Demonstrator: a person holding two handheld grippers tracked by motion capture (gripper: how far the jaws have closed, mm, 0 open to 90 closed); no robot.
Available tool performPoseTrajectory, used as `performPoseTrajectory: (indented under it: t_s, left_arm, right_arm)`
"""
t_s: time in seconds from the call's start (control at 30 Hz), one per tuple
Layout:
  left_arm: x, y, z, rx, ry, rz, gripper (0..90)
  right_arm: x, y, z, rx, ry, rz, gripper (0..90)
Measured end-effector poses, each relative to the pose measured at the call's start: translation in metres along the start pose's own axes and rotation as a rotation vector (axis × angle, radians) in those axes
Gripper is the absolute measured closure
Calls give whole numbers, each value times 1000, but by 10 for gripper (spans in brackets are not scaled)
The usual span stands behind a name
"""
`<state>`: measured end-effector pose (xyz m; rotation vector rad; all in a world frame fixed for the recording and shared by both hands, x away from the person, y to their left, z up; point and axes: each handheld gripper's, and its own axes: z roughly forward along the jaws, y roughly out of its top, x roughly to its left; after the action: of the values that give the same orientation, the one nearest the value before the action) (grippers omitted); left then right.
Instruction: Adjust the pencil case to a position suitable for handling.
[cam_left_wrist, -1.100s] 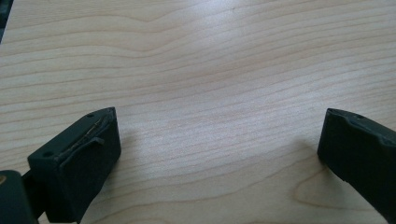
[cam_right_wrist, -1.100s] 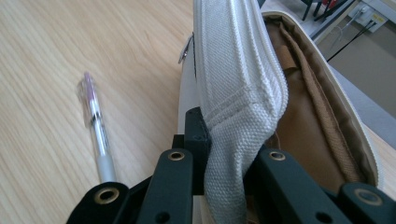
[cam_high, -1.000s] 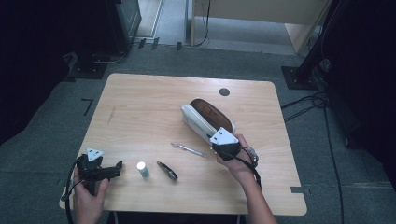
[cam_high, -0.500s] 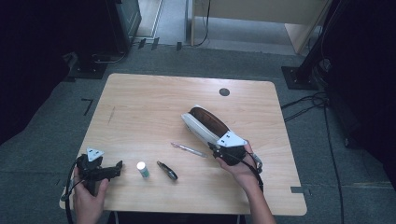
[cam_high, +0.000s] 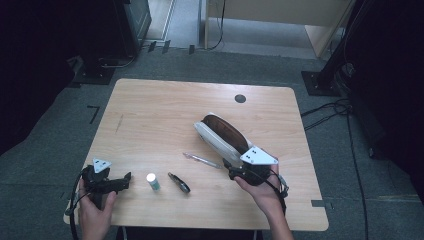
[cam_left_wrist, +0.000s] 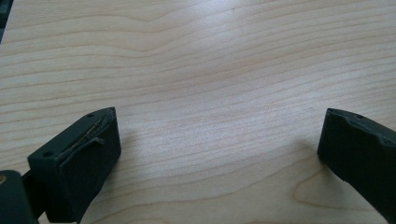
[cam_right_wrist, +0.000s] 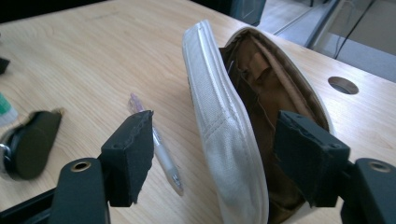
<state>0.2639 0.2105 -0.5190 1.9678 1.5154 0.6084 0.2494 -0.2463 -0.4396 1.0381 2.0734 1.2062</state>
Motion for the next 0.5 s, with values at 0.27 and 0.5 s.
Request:
performPoseTrajectory:
  t_s: [0.27, 0.5]
  left_arm:
    - [0, 0, 0, 0, 0, 0, 0]
    - [0, 0, 0, 0, 0, 0, 0]
  right_arm:
    - [17, -8, -14, -26, -16, 44, 319]
    - [32, -8, -19, -34, 57, 100, 384]
